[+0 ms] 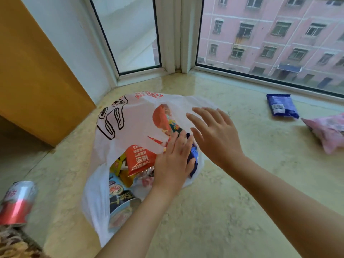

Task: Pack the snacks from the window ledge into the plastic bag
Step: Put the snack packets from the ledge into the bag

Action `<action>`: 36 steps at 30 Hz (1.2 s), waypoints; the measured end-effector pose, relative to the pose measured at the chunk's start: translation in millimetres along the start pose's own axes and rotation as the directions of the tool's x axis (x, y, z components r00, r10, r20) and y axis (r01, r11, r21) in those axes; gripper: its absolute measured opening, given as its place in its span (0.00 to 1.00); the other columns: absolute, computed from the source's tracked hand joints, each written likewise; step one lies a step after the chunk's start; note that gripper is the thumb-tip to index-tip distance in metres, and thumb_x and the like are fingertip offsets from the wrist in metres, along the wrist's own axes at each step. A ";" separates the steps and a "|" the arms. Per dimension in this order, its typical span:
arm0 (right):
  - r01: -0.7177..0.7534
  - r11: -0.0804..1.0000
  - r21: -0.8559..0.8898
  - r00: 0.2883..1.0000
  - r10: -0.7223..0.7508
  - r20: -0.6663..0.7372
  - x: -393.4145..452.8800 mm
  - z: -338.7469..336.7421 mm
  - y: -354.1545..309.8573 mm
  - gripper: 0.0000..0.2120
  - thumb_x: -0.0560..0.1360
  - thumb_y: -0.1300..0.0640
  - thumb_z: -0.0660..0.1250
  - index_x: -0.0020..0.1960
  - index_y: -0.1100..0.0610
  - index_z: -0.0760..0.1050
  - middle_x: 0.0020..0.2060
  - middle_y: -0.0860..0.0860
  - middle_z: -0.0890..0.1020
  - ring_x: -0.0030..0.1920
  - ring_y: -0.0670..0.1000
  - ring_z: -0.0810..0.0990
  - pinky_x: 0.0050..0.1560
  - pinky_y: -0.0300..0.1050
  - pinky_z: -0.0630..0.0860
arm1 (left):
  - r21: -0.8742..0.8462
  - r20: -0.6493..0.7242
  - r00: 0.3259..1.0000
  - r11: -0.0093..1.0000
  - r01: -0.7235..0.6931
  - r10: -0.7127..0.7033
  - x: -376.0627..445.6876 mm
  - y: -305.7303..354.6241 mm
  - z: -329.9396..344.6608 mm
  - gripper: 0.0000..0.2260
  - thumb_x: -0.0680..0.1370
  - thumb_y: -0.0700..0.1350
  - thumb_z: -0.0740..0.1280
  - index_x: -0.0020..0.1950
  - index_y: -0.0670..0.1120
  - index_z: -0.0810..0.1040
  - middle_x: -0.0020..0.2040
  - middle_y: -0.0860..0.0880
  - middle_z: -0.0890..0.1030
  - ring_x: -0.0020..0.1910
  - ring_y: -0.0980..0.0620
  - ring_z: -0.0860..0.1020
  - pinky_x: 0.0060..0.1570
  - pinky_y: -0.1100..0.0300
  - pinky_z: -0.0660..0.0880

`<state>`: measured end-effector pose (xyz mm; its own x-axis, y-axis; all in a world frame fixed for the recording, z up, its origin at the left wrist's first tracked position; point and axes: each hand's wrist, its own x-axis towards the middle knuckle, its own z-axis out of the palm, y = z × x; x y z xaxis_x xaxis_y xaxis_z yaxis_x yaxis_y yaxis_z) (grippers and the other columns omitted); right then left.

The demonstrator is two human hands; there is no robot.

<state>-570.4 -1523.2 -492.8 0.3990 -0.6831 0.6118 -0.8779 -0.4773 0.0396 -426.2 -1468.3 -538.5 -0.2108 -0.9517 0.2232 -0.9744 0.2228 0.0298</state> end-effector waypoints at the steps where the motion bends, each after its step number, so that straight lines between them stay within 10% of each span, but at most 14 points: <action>1: -0.006 1.000 -0.007 1.000 0.006 -0.005 -5.9 -4.4 4.8 0.16 0.73 0.58 0.68 0.61 0.55 0.78 0.59 0.54 0.81 0.58 0.57 0.79 0.60 0.56 0.74 | -0.008 -0.016 1.000 1.000 -0.016 0.016 3.0 8.3 -3.0 0.26 0.78 0.58 0.56 0.72 0.47 0.59 0.73 0.47 0.67 0.71 0.48 0.67 0.54 0.51 0.75; 30: -0.379 0.868 -0.322 0.881 0.444 0.161 -303.1 -121.0 281.0 0.23 0.76 0.49 0.60 0.69 0.57 0.71 0.66 0.56 0.75 0.63 0.59 0.75 0.63 0.61 0.69 | -0.010 -0.003 0.917 0.917 -0.400 0.400 83.8 365.3 58.1 0.31 0.70 0.60 0.67 0.70 0.47 0.73 0.68 0.44 0.74 0.67 0.45 0.73 0.58 0.50 0.73; 36: -0.430 0.845 -0.317 0.852 0.496 0.167 -325.4 -107.7 317.5 0.23 0.76 0.49 0.60 0.69 0.56 0.71 0.66 0.56 0.75 0.64 0.59 0.75 0.62 0.61 0.69 | -0.018 0.153 0.907 0.918 -0.395 0.393 143.1 426.4 82.1 0.39 0.75 0.56 0.66 0.79 0.47 0.50 0.78 0.42 0.55 0.77 0.44 0.53 0.71 0.49 0.55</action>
<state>-1007.5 -1392.9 -594.2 -0.0514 -0.9112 0.4087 -0.9976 0.0658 0.0212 -878.3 -1526.8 -573.8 -0.5861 -0.8077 0.0646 -0.8102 0.5845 -0.0436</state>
